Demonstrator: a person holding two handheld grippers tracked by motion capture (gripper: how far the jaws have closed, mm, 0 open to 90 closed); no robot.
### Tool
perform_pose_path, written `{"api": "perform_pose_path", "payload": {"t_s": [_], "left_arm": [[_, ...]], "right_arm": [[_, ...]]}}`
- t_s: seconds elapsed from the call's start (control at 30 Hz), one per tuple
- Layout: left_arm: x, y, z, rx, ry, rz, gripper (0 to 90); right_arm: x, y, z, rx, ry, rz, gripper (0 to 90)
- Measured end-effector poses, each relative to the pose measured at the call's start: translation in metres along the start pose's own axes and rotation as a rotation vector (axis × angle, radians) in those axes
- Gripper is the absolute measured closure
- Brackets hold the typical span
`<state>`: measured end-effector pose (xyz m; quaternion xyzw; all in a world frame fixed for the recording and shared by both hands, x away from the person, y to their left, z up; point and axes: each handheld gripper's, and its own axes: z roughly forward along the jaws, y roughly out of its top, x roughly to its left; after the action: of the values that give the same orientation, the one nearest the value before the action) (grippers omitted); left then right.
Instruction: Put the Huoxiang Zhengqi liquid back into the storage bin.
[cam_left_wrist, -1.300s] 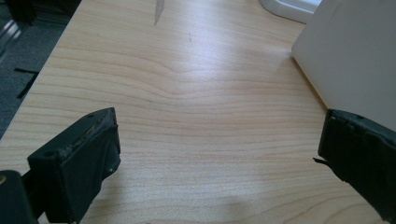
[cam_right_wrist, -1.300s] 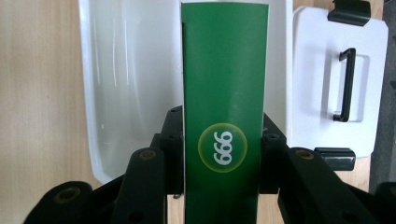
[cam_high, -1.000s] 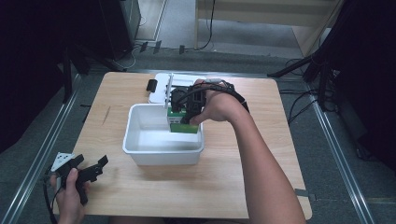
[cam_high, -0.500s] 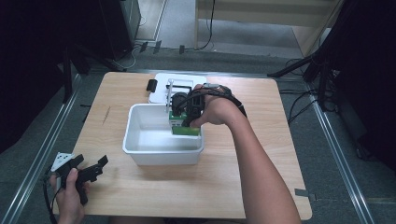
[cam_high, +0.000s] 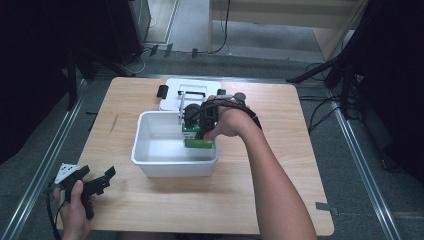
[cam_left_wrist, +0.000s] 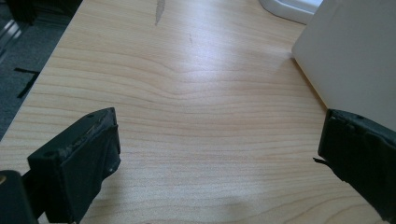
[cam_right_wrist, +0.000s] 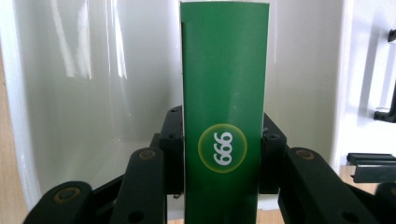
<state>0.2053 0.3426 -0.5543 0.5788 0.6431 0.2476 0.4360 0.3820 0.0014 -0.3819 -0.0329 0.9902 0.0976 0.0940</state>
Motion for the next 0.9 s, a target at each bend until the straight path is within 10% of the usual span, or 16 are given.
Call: {"api": "perform_pose_path", "payload": {"t_s": [0.9], "left_arm": [[0.0, 0.0, 0.0, -0.001, 0.003, 0.003, 0.0]], "right_arm": [[-0.003, -0.009, 0.01, -0.026, 0.013, 0.053, 56.9]]}}
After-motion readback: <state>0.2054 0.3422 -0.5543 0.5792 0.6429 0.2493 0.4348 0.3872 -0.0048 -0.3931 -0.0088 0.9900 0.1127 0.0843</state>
